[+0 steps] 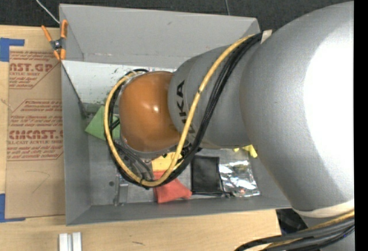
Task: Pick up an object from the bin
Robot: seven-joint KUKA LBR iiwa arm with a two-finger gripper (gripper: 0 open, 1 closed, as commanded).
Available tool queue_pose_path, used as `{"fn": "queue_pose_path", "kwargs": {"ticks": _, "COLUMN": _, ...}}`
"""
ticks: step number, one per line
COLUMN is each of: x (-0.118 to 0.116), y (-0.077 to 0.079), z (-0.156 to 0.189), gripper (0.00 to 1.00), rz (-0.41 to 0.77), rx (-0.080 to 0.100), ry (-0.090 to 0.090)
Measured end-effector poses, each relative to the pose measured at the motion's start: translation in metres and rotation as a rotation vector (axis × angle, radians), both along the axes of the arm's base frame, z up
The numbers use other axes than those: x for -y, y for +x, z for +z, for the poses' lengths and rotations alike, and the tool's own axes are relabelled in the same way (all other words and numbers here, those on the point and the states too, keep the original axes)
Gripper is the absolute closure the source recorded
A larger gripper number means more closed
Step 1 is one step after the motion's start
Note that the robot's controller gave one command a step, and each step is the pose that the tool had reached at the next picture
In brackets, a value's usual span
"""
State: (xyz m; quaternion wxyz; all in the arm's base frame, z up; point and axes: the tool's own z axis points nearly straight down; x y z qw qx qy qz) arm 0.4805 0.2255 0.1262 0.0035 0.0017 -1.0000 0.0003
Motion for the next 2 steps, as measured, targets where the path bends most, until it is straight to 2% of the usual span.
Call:
{"fn": "queue_pose_path", "kwargs": {"ticks": 1, "x": 0.001, "y": 0.002, "z": 0.004, "gripper": 0.00, "rz": -0.003, "rx": 0.006, "ry": 0.002}}
{"fn": "queue_pose_path", "kwargs": {"ticks": 2, "x": 0.084, "y": 0.036, "z": -0.057, "gripper": 0.00, "rz": -0.032, "rx": -0.001, "ry": -0.001}}
